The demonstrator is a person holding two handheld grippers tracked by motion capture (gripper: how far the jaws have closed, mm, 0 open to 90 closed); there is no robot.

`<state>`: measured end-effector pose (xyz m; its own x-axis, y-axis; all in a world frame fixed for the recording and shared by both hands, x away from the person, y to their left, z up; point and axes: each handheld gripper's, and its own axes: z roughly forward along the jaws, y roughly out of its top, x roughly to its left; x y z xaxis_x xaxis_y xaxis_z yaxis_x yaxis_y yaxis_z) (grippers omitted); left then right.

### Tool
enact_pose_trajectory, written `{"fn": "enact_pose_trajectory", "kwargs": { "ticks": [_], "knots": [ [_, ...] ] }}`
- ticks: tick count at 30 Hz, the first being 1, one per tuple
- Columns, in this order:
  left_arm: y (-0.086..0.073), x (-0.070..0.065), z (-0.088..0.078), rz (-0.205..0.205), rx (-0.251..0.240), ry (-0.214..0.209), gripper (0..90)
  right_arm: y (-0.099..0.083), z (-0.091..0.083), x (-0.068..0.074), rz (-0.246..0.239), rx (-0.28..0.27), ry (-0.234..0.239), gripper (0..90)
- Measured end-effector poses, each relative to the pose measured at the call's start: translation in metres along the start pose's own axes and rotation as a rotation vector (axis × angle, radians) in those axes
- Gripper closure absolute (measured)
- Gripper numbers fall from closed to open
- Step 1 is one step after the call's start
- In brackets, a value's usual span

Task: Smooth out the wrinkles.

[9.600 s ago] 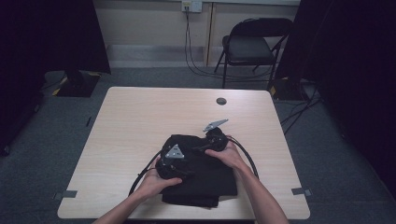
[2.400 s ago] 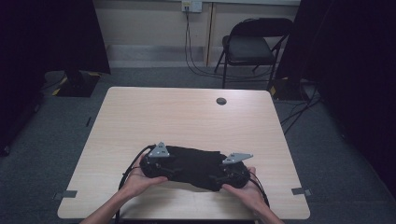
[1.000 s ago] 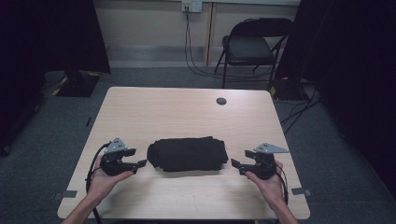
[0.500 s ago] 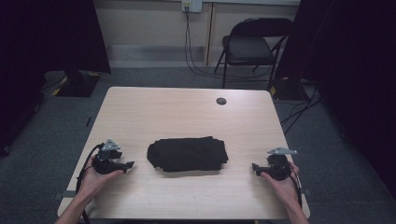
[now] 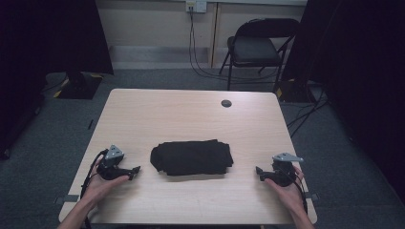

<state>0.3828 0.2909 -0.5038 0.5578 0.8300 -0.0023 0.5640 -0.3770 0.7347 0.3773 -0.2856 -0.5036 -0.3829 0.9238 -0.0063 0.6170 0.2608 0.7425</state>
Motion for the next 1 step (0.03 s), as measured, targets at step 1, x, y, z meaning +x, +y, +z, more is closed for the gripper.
{"fn": "enact_pose_trajectory", "kwargs": {
  "ticks": [1],
  "knots": [
    [0.0, 0.0, 0.0, -0.001, 0.0, 0.0, 10.9, 0.0, 0.0, 0.0, 0.0, 0.0, 0.0, 17.1]
  ]
}}
